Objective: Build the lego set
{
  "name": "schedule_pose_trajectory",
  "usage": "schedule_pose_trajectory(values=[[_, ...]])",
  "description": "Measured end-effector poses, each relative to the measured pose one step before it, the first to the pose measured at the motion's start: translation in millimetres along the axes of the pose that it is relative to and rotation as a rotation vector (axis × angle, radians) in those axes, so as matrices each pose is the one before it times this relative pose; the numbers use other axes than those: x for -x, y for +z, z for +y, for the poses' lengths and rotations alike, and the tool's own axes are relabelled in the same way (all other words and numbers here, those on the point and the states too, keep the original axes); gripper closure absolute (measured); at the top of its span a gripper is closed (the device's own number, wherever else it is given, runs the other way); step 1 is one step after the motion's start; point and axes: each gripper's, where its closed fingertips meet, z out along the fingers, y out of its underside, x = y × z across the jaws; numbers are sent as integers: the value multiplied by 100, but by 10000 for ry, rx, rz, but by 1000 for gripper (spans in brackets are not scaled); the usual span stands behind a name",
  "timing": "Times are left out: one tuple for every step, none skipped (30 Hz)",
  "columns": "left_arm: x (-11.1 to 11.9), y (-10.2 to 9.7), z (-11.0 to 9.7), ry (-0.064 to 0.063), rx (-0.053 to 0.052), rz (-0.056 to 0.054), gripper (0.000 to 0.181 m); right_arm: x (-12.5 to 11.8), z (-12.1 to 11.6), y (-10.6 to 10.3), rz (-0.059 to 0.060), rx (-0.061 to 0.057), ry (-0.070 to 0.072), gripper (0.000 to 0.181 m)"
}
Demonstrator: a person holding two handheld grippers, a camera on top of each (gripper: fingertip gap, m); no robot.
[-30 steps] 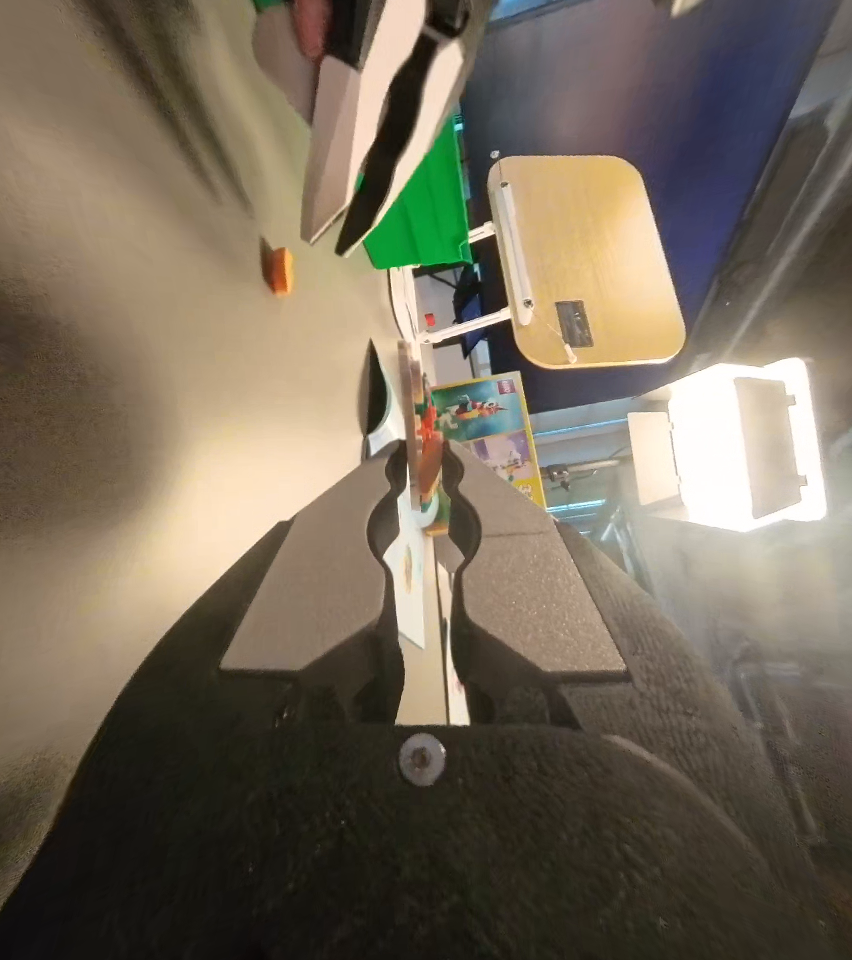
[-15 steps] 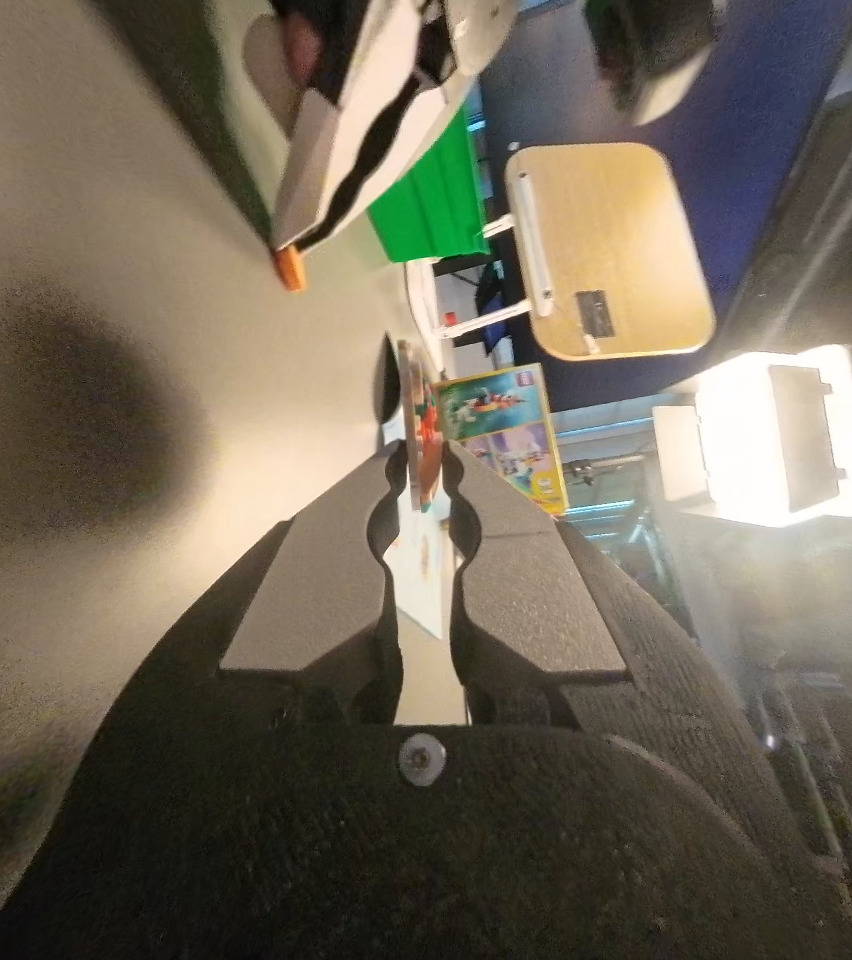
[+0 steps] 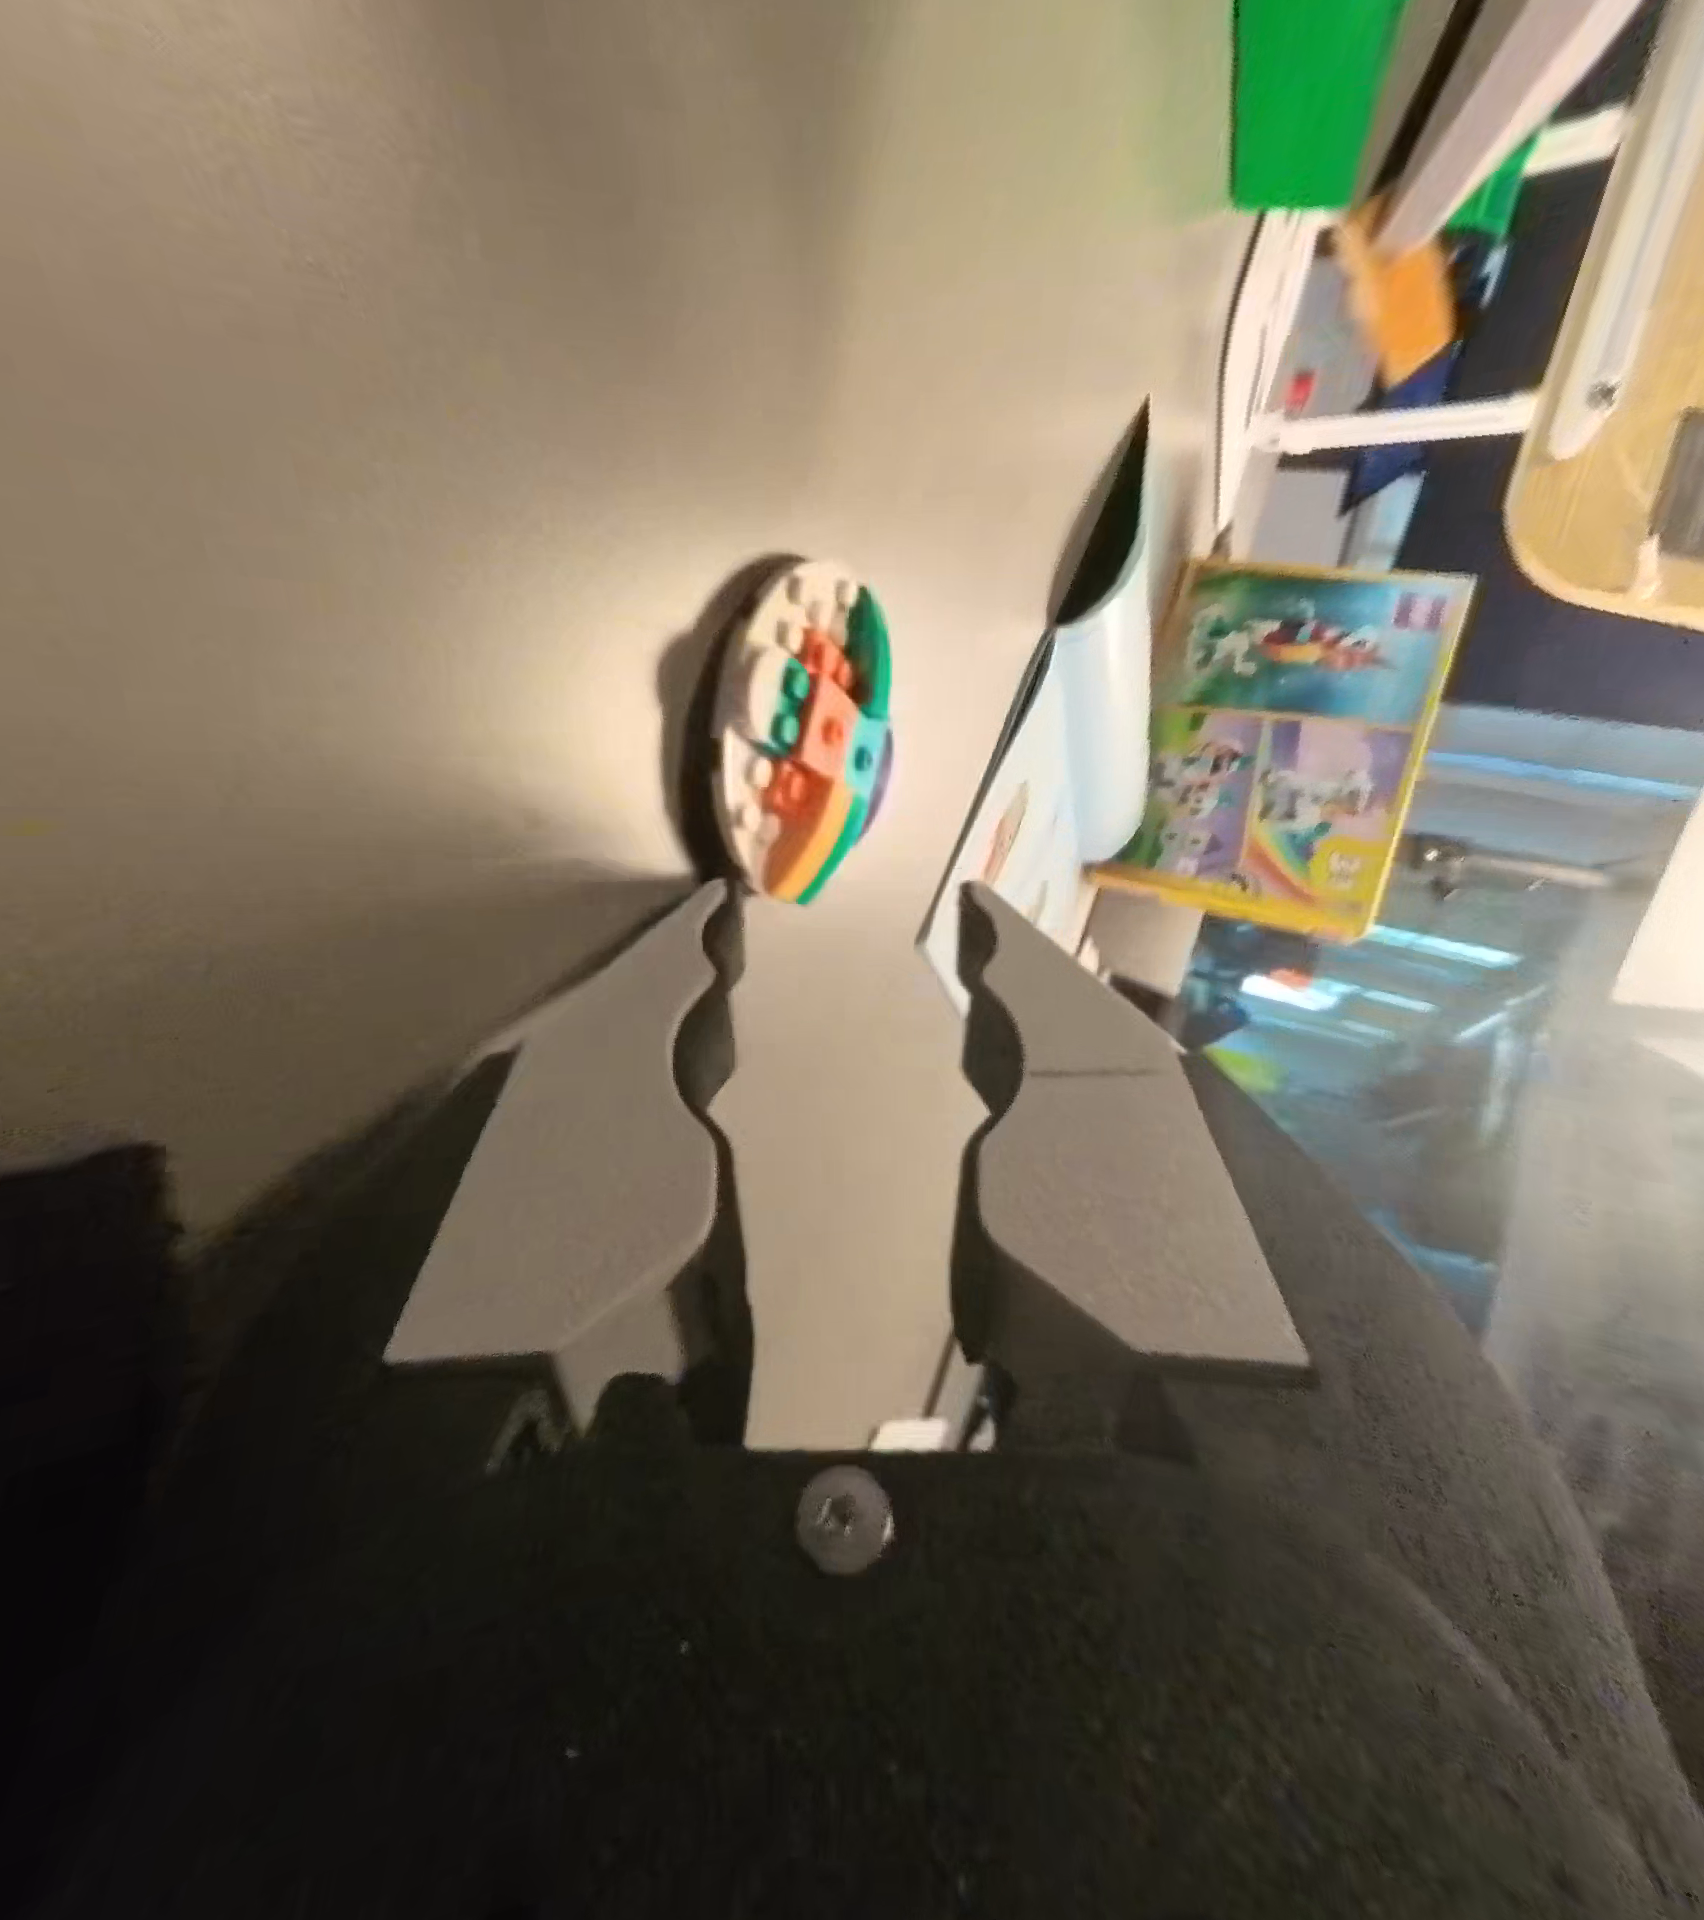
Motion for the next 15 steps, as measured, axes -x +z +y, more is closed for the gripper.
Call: schedule_pose_trajectory(values=[[-854, -176, -632, -104, -567, 438, 175, 158, 252, -947, -201, 3, 557, 132], [-567, -162, -542, 119, -484, 183, 175, 262, 336, -907, -232, 27, 705, 126], [-541, -164, -494, 417, -426, 104, 175, 243, 248, -849, -181, -83, 873, 119], [-544, -167, -502, 728, -425, 44, 175, 127, 151, -813, -133, -196, 1234, 119], [-253, -202, -436, 896, -344, -225, 176, -510, 27, -751, 127, -220, 1726, 124], [-286, -216, -405, 1076, -272, -265, 176, -732, -623, -651, 105, -357, 2074, 136], [-278, -171, -281, 1153, -162, -302, 176, -233, -2019, -526, -224, -805, 2327, 140], [131, -170, -170, 1078, -68, -602, 176, 686, -3342, -431, -635, -1407, 2464, 145], [-91, -171, -256, 1033, -143, -453, 176, 1312, -3199, 46, -753, -1370, 2299, 149], [-94, -205, -345, 884, -183, -425, 176, 1704, -2133, 525, -754, -958, 1526, 148], [-132, -210, -356, 740, -166, -331, 176, 1101, -978, 866, -232, -502, 868, 149], [-428, -193, -348, 553, -180, -46, 176, 694, -140, 1004, -39, -119, 504, 147], [-502, -254, -396, 287, -204, 95, 176, 835, -2, 939, -244, -126, 309, 145], [-472, -220, -276, 136, -136, 153, 176, 373, 118, 780, -70, -65, 374, 146], [-296, -216, -185, 34, -92, 102, 176, 170, -121, 502, -13, -208, 195, 149]])
